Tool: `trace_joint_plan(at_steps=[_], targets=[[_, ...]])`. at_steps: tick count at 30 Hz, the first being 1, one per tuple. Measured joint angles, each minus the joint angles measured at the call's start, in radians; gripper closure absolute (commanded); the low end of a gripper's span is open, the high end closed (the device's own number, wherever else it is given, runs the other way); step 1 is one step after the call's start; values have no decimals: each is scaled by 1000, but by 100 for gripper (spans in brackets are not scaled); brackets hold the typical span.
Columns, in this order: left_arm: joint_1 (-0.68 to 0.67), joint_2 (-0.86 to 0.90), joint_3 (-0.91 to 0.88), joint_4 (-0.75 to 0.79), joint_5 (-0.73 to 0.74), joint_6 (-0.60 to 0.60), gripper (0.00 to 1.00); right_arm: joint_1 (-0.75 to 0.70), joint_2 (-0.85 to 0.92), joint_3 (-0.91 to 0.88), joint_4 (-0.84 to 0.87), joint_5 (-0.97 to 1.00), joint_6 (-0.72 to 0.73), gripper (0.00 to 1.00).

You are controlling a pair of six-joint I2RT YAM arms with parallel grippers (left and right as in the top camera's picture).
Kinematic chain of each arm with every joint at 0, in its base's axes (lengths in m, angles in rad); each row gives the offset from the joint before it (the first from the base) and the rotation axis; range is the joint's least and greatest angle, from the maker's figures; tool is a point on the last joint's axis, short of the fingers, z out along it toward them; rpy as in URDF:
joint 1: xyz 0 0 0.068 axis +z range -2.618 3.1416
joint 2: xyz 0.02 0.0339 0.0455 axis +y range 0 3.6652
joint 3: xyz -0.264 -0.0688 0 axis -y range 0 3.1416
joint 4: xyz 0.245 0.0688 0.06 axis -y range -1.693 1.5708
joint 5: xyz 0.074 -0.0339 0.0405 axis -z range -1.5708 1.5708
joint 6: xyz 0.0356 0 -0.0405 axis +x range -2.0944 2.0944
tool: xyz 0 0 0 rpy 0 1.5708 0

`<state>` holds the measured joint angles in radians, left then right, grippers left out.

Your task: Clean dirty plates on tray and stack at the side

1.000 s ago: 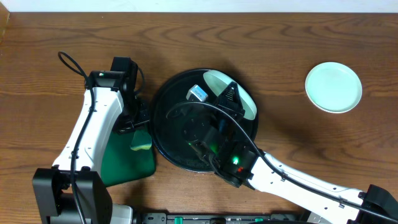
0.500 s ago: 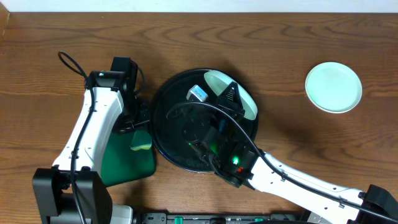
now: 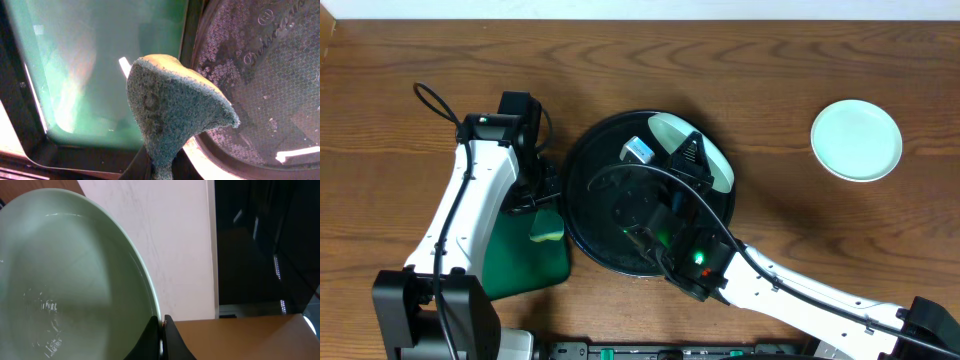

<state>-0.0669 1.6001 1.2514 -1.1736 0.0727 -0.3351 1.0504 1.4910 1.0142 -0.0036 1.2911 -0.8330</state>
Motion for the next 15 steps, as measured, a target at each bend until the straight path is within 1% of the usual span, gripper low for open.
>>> trace_joint_plan(at_steps=[9,15], targets=[[2,8,0,37,-23,4,92,0,0,0,0,0,0,99],[49,100,0,81,-34,4,93,0,0,0,0,0,0,99]])
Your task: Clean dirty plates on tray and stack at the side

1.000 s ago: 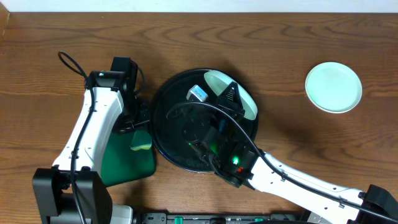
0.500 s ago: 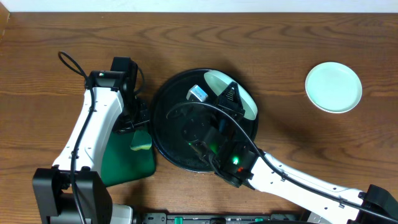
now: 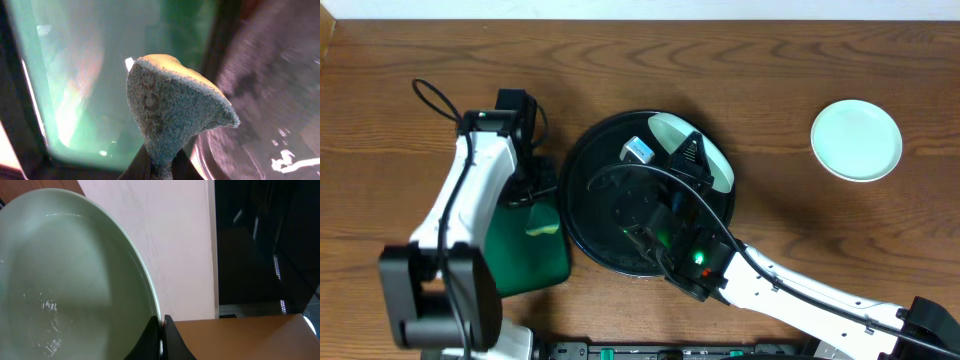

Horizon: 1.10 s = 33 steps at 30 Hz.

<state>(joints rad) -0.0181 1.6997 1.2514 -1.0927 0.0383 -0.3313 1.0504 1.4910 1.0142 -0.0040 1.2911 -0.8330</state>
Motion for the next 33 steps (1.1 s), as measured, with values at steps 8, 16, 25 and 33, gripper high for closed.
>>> trace_joint_plan(at_steps=[8,16,25,33], targets=[[87,159,0,43,-12,0,92,0,0,0,0,0,0,99],[123,191,0,55,-16,12,72,0,0,0,0,0,0,99],[123,191,0,57,-7,19,26,0,0,0,0,0,0,99],[123,185,0,41,28,18,22,0,0,0,-2,-1,85,99]])
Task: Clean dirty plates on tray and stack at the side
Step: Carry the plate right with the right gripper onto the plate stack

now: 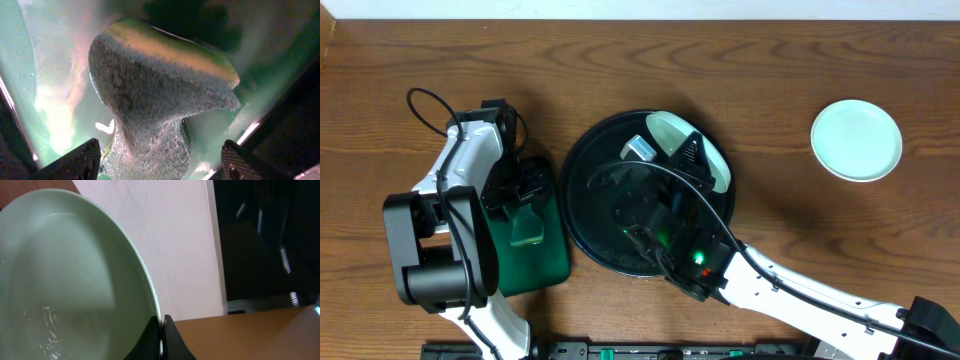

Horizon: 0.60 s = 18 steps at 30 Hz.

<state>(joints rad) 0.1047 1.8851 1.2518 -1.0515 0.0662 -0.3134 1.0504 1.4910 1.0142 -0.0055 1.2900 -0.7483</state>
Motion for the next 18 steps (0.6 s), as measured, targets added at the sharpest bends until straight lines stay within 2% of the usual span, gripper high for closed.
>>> trace_joint_plan(at_steps=[5,8,15,18], targets=[[0,-80,3,-2,37,0,21,-2,0,0,-16,-30,171,99],[0,-177,9,-4,68,0,20,-14,0,0,-92,-88,326,99],[-8,-333,23,-50,113,0,19,-110,0,0,-374,-375,806,99],[-29,-357,23,-69,119,0,19,-186,0,0,-425,-516,986,99]])
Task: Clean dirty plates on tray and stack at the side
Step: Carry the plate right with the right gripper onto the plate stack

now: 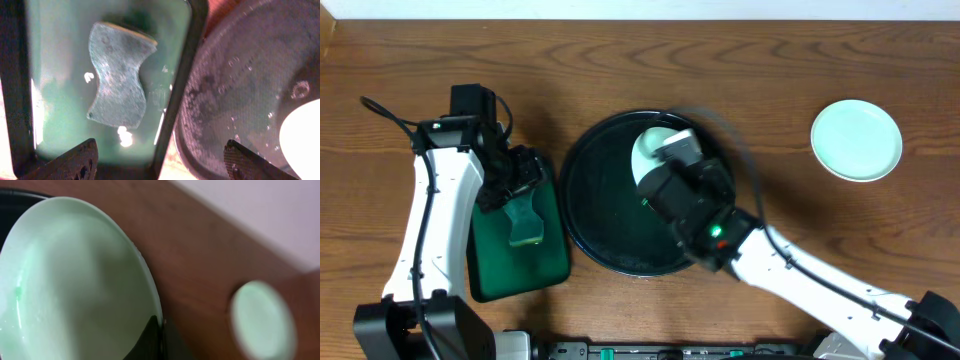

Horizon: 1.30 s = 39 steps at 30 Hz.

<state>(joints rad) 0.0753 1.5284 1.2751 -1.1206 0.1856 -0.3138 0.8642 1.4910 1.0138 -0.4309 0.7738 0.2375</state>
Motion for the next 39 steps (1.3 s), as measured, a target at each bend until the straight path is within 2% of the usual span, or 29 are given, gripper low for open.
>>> trace_joint_plan(at_steps=[8,12,19,29,35,39], targets=[[-137,-6,0,-5,3,0,19,-201,0,0,-51,-283,313,99],[-204,-6,0,3,8,0,18,-360,0,0,-59,-438,400,99],[-272,-6,0,3,12,0,18,-717,-32,0,-103,-622,421,99],[-301,-6,0,7,15,0,18,-1185,-48,0,-177,-755,400,98],[-301,-6,0,7,15,0,18,-1342,-37,0,-156,-758,436,98],[-301,-6,0,7,15,0,18,-1389,16,0,-102,-753,457,98]])
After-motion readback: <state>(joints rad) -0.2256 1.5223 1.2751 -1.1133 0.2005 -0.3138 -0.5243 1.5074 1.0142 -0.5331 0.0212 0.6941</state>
